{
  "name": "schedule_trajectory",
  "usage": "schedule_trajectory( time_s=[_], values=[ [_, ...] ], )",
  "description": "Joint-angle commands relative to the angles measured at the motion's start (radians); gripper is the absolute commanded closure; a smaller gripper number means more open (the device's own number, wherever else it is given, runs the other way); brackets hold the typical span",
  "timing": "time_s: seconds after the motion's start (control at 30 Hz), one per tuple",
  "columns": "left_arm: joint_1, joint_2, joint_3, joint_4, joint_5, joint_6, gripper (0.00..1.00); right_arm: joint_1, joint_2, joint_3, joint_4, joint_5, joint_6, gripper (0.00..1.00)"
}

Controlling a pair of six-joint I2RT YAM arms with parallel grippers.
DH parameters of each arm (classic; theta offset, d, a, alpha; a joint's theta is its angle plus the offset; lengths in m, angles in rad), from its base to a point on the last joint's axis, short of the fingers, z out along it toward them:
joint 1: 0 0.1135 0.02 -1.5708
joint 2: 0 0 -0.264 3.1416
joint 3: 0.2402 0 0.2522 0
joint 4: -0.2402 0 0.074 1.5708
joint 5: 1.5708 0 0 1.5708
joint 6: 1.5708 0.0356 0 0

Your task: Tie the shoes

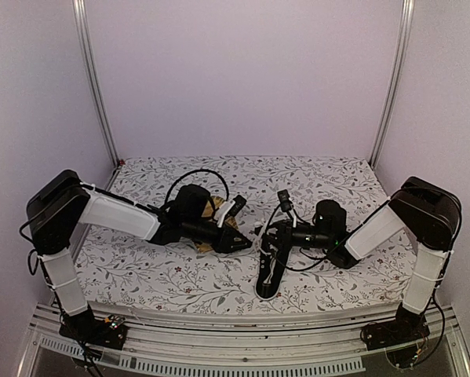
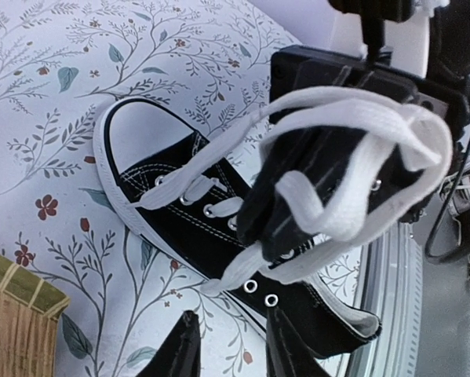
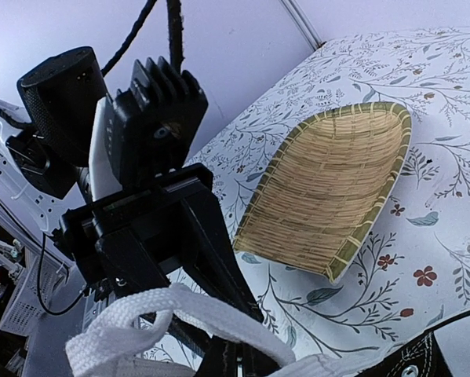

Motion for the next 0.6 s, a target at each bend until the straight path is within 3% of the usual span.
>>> schedule_trajectory(
  time_s=[0.0, 0.57],
  values=[
    [-0.012, 0.051, 0.044, 0.031, -0.038, 0.041, 0.73, -0.006, 0.004, -0.011, 0.041, -0.011, 0.009, 0.98],
    [-0.032, 0.141, 0.113, 0.072, 0.010, 0.045, 0.68, -0.012, 0.010, -0.008, 0.042, -0.019, 0.010, 0.98]
  ],
)
